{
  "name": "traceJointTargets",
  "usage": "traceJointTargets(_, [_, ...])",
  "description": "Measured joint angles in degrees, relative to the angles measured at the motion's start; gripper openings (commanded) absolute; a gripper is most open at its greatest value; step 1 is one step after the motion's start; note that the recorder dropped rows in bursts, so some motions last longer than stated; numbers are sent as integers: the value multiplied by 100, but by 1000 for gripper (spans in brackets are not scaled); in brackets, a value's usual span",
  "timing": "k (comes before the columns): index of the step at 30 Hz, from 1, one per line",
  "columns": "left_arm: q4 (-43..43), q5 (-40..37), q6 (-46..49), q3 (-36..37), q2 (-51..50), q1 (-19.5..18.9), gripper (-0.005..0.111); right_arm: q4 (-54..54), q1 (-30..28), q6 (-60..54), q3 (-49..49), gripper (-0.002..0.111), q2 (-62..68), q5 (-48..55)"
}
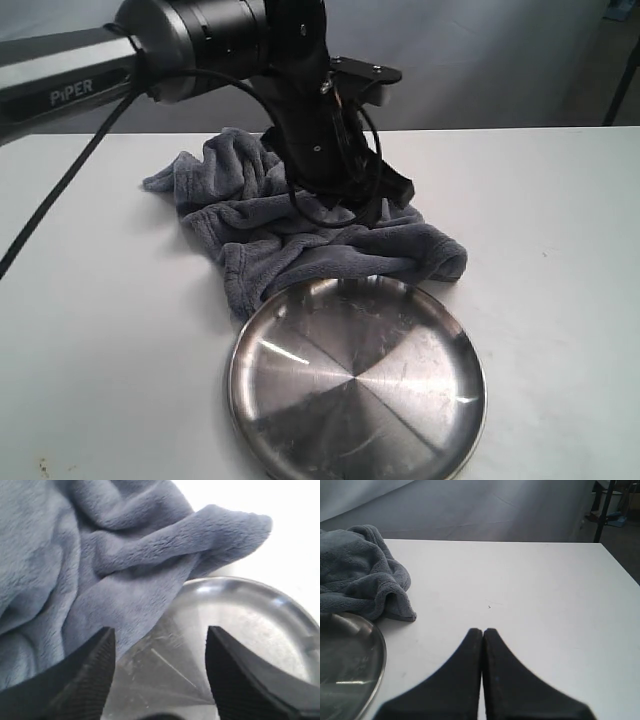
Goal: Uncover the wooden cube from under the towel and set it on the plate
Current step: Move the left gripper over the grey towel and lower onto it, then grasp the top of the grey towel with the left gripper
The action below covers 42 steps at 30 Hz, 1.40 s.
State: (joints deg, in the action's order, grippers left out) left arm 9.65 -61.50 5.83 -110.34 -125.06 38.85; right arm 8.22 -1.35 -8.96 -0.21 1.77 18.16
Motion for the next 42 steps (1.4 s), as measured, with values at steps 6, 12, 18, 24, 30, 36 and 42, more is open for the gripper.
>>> traceJointTargets(6, [4,68,1073,-461,-346,439,59,0,0,0,0,0,0,0])
traceJointTargets(12, [-438,657,1361,-567,-533,1015,81,0,0,0,0,0,0,0])
traceJointTargets(18, [-595,1181,1320,-567,-704,1190,82,0,0,0,0,0,0,0])
traceJointTargets(24, [-1303,1524,362,-567,-875,1190,82,0,0,0,0,0,0,0])
traceJointTargets(30, [-1534,1613,111,-567,-1195,1190,82,0,0,0,0,0,0,0])
traceJointTargets(36, [-1640,1619,77,-567,-1406,1190,81,0,0,0,0,0,0,0])
traceJointTargets(42, [-1903,1772,77,-567,-1522,1190,50,0,0,0,0,0,0,0])
